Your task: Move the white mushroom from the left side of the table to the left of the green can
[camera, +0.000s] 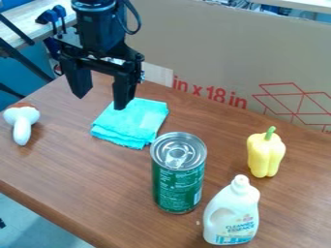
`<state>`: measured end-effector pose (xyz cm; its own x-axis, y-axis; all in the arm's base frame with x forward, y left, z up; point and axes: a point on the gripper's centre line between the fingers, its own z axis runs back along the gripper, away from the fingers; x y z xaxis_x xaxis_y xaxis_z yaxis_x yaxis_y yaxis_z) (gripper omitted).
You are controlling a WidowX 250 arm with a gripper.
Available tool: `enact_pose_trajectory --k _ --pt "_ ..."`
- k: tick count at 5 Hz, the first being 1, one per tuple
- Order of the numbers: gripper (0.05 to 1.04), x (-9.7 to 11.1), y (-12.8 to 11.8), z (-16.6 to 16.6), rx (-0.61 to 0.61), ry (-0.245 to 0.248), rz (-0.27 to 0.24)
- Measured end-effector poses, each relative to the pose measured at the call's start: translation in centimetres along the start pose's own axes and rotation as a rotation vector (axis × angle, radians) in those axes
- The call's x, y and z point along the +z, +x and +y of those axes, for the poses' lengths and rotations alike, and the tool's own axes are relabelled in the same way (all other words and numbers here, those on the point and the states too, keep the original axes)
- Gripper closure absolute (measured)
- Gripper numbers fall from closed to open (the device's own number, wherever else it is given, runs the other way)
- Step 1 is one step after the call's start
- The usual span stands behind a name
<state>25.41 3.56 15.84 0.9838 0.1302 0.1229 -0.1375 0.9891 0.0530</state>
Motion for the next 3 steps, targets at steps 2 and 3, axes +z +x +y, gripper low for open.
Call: enact_pose_trajectory --k 2,3 --pt "0.082 -3.1 -1.8 5.2 0.086 -0.044 0.031" --pt "0.082 -4.3 -3.0 8.4 0.135 -0.011 -0.025"
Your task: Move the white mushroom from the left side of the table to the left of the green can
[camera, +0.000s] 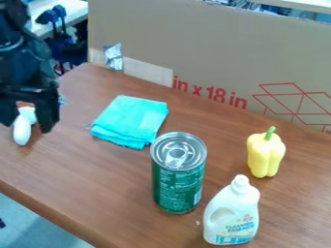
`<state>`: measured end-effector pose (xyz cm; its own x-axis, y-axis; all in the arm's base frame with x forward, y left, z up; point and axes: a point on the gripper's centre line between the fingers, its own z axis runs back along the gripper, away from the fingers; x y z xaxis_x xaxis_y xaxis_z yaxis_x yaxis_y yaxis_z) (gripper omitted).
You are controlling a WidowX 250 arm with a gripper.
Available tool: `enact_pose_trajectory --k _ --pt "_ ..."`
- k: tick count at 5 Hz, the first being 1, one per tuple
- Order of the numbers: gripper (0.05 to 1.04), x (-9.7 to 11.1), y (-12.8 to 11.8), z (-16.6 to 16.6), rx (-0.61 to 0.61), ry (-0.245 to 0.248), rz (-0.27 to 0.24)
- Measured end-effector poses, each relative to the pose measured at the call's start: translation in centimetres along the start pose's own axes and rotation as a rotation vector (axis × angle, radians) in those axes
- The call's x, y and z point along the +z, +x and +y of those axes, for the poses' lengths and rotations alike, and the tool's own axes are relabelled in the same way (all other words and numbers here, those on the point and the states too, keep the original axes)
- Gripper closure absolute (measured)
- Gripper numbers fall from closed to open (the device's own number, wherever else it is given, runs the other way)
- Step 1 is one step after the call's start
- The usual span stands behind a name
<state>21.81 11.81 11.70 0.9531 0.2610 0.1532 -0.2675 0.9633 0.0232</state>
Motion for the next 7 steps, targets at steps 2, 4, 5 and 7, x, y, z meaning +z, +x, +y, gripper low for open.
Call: enact_pose_trajectory --k 2,4,5,7 --pt "0.082 -0.2 -0.2 3.6 0.022 0.164 -0.015" --pt "0.082 -1.7 0.0 7.2 0.116 0.198 -0.028" --pt "0.082 -2.5 0.1 9.0 0.184 0.189 -0.079" --pt "0.082 -5.3 0.4 10.8 0.240 0.174 -0.070"
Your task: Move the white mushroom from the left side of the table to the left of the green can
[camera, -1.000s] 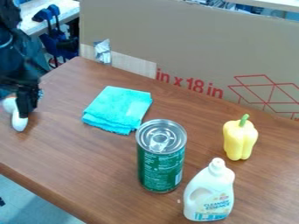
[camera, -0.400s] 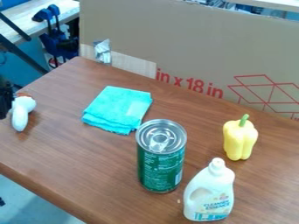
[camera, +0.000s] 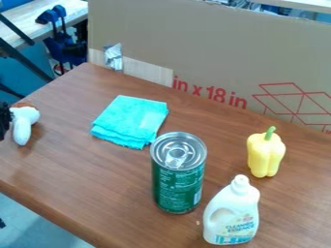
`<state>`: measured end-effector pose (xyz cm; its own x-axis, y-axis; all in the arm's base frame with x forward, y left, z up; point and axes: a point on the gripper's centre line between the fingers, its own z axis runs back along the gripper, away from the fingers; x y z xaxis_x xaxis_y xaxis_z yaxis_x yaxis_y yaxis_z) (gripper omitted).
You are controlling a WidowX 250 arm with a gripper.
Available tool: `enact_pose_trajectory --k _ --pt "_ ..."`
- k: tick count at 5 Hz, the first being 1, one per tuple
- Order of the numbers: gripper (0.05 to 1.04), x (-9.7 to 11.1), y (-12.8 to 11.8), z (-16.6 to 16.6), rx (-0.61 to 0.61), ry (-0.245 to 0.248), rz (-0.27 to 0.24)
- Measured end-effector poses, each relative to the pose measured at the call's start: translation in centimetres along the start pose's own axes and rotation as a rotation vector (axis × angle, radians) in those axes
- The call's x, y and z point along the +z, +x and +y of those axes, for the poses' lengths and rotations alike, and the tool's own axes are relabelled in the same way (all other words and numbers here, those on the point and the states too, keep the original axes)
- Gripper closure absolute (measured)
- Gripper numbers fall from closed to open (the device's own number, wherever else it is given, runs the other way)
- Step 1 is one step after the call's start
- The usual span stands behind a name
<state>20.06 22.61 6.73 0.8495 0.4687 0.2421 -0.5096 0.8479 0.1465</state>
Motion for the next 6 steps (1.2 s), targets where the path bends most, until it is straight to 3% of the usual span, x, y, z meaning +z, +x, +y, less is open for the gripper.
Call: enact_pose_trajectory --k 2,4,5,6 --pt "0.082 -1.8 2.1 -1.2 0.014 -0.020 -0.006" --pt "0.082 0.3 3.9 -3.3 0.028 -0.022 -0.082" --pt "0.082 0.6 3.7 -3.2 0.051 -0.024 -0.090" --pt "0.082 -0.5 3.3 -3.1 0.063 -0.043 -0.060"
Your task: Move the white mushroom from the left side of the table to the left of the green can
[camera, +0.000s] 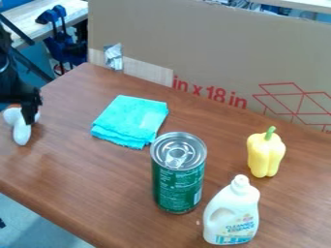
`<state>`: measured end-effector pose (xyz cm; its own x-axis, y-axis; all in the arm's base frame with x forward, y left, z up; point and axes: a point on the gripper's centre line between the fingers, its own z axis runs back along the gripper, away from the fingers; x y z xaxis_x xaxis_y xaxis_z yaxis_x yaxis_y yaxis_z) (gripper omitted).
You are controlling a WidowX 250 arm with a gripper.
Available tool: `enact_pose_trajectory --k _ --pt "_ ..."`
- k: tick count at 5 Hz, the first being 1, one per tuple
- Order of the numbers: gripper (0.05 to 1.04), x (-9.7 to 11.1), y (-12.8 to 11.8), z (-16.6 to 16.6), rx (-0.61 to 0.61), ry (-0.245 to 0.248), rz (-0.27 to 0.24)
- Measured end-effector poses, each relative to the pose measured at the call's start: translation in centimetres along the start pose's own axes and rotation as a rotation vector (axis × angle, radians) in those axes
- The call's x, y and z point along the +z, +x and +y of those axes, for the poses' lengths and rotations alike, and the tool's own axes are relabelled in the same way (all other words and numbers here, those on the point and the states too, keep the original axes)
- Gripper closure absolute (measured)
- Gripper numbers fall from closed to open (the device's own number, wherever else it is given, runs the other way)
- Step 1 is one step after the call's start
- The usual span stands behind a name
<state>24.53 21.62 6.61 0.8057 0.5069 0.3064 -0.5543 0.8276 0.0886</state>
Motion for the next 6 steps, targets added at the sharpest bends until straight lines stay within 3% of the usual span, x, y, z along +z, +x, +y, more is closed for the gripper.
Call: enact_pose_trajectory --k 1,3,4,5,6 --pt "0.082 -1.7 -0.7 0.1 0.011 -0.005 0.057" --pt "0.116 -3.8 -0.4 -0.7 0.025 -0.021 0.082" --pt "0.389 -3.6 0.0 -1.8 0.022 -0.006 0.069" --pt "0.646 -0.3 0.2 -2.8 0.011 0.012 -0.001" --pt "0.742 2.4 -0.8 -4.1 -0.014 -0.015 -0.010"
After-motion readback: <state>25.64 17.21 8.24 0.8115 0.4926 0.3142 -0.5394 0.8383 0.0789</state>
